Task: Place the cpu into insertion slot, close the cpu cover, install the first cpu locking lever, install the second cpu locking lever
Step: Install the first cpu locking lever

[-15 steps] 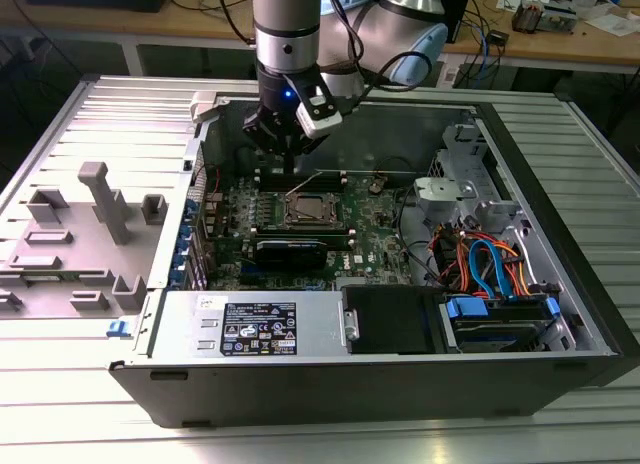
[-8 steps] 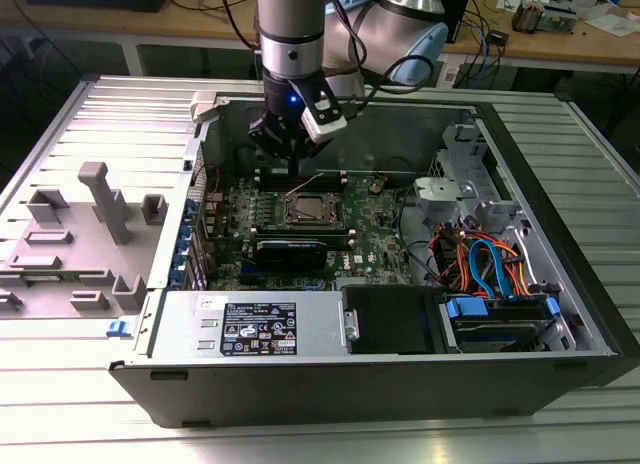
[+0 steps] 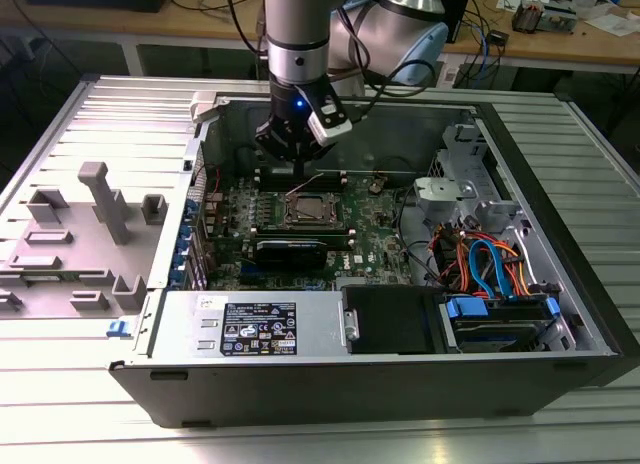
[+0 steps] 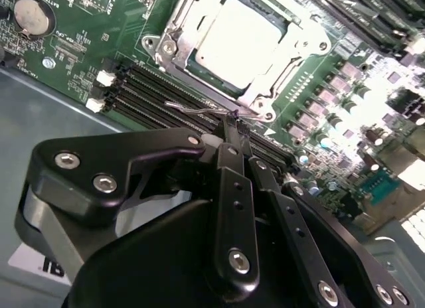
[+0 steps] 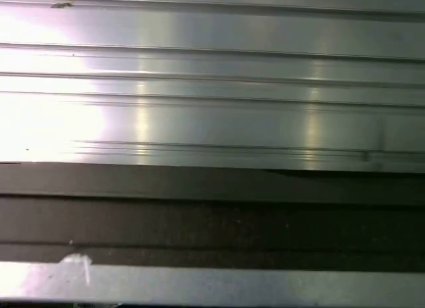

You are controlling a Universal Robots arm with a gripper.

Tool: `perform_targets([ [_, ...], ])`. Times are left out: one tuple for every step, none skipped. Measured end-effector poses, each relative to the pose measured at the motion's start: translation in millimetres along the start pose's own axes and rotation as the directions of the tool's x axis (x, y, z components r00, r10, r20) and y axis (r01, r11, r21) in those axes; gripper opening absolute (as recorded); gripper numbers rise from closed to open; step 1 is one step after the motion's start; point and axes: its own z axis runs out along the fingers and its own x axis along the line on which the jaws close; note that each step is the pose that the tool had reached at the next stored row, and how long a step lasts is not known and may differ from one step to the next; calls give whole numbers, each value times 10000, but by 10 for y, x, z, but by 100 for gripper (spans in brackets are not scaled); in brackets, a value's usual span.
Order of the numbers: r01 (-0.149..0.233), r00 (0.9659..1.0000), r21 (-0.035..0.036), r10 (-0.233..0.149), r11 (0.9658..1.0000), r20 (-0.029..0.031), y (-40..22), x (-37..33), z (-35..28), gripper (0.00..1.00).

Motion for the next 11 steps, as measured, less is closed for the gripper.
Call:
perform_targets([
  [0,10000,5,0,10000,-1,2,-11,9,11],
  [0,10000,10,0,10000,-1,4,-31,23,11],
  [1,10000,16,-1,10000,0,4,-42,31,11],
  [1,10000,28,-1,10000,-1,4,-54,36,11],
  [2,10000,48,-2,10000,-3,3,-62,39,11],
  [3,10000,65,-3,10000,-3,3,-66,41,11],
  [3,10000,78,-3,10000,-4,3,-70,41,11],
  [2,10000,80,-2,10000,-4,3,-82,42,11],
  [1,10000,81,0,10000,-4,2,-90,41,11],
  [-5,10000,81,5,10000,-3,2,-100,40,11],
  [-12,10000,82,12,10000,-3,2,-107,40,11],
])
